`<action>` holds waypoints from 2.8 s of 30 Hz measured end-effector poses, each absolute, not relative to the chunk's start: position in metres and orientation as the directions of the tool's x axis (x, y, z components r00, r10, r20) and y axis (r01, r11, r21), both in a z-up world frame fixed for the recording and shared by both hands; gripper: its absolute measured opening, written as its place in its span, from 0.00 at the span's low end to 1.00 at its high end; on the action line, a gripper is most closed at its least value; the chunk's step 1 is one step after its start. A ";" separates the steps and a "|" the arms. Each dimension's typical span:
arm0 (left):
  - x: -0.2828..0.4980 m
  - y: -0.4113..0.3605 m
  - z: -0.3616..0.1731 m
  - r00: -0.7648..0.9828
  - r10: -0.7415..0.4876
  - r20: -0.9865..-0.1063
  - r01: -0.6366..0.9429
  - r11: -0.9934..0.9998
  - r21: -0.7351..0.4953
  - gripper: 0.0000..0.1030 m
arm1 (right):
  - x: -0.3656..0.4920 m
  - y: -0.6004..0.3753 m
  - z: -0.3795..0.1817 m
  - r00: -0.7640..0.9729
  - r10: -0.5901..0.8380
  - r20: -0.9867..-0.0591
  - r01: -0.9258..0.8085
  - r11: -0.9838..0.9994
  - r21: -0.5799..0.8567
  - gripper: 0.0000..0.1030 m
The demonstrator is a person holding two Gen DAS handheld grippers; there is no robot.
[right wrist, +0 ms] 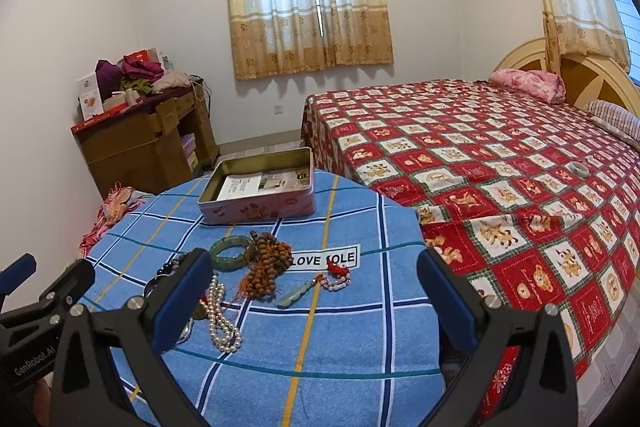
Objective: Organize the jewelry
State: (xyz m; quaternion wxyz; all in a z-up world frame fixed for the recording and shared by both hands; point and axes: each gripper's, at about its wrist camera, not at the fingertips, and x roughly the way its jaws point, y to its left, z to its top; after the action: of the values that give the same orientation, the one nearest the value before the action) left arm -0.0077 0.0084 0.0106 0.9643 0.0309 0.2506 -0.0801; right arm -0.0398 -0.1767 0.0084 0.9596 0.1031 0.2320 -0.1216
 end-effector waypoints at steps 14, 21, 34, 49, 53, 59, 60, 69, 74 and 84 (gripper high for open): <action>-0.011 0.014 0.012 0.863 -0.148 -0.483 0.167 0.986 -0.005 0.99 | -0.042 -0.176 0.010 0.866 -0.188 -0.464 0.282 0.949 0.143 1.00; -0.010 0.014 0.013 0.863 -0.149 -0.484 0.166 0.986 -0.007 0.99 | -0.042 -0.175 0.010 0.865 -0.185 -0.466 0.281 0.949 0.145 1.00; -0.010 0.017 0.016 0.866 -0.158 -0.475 0.170 0.985 -0.017 0.99 | -0.043 -0.175 0.010 0.867 -0.186 -0.463 0.280 0.949 0.144 1.00; -0.009 0.019 0.016 0.868 -0.165 -0.469 0.174 0.984 -0.024 0.99 | -0.042 -0.174 0.013 0.866 -0.184 -0.464 0.278 0.950 0.141 1.00; -0.006 0.021 0.014 0.865 -0.167 -0.473 0.175 0.984 -0.028 0.99 | -0.040 -0.172 0.012 0.868 -0.181 -0.463 0.271 0.953 0.136 1.00; -0.005 0.026 0.001 0.851 -0.178 -0.494 0.190 0.981 -0.025 0.99 | -0.032 -0.168 0.005 0.865 -0.153 -0.478 0.243 0.961 0.131 1.00; -0.003 0.029 -0.002 0.847 -0.175 -0.502 0.188 0.982 -0.026 0.99 | -0.031 -0.167 0.003 0.863 -0.144 -0.484 0.236 0.962 0.134 0.97; 0.025 0.049 -0.047 0.792 -0.102 -0.602 0.119 0.993 -0.012 0.99 | -0.002 -0.176 -0.033 0.790 -0.043 -0.612 0.188 0.967 0.174 0.81; 0.049 0.062 -0.056 0.785 -0.050 -0.618 0.062 0.998 -0.001 0.99 | 0.026 -0.186 -0.040 0.751 0.030 -0.659 0.151 0.964 0.217 0.75; 0.091 0.086 -0.062 0.761 -0.036 -0.648 0.005 0.999 -0.050 0.81 | 0.097 -0.178 -0.067 0.678 0.115 -0.726 0.102 0.964 0.247 0.75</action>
State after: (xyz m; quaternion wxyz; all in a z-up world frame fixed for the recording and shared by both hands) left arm 0.0905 0.0856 -0.0622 0.9380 -0.0226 0.3457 -0.0110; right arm 0.0970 -0.1778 -0.0670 0.9059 0.1349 0.4013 0.0037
